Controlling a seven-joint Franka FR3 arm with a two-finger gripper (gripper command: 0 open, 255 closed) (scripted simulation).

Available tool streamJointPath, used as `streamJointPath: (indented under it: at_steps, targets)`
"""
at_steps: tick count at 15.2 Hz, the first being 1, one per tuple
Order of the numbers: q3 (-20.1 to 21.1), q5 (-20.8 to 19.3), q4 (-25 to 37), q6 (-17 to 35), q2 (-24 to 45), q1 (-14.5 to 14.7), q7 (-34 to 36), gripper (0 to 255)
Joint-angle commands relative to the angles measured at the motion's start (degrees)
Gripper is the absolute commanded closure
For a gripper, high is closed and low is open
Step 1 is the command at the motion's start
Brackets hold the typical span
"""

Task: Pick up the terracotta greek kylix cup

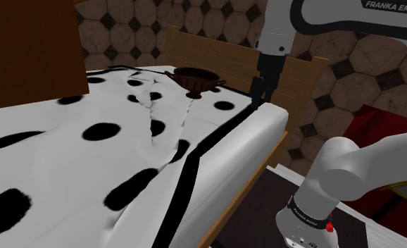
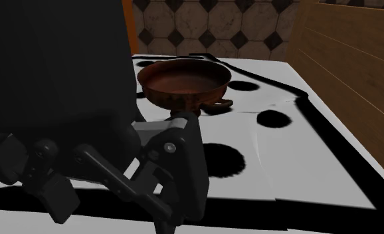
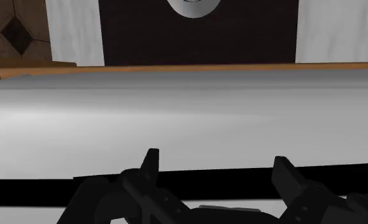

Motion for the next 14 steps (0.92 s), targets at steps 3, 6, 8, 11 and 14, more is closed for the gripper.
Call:
streamJointPath:
  at_steps: [3, 6, 8, 11, 14]
  targets:
    - [1.01, -0.46, 3.57, 1.23, 4.82, -0.06, 0.45, 0]
    - [2.55, -1.39, 9.41, 2.44, 11.93, -0.23, 1.25, 0]
    - [3.58, -2.2, 13.63, 2.84, 16.62, -0.35, 1.87, 0]
    - [5.17, -3.72, 20.49, 2.81, 23.65, -0.52, 2.92, 0]
    - [6.76, -5.63, 28.08, 2.03, 30.79, -0.55, 4.09, 0]
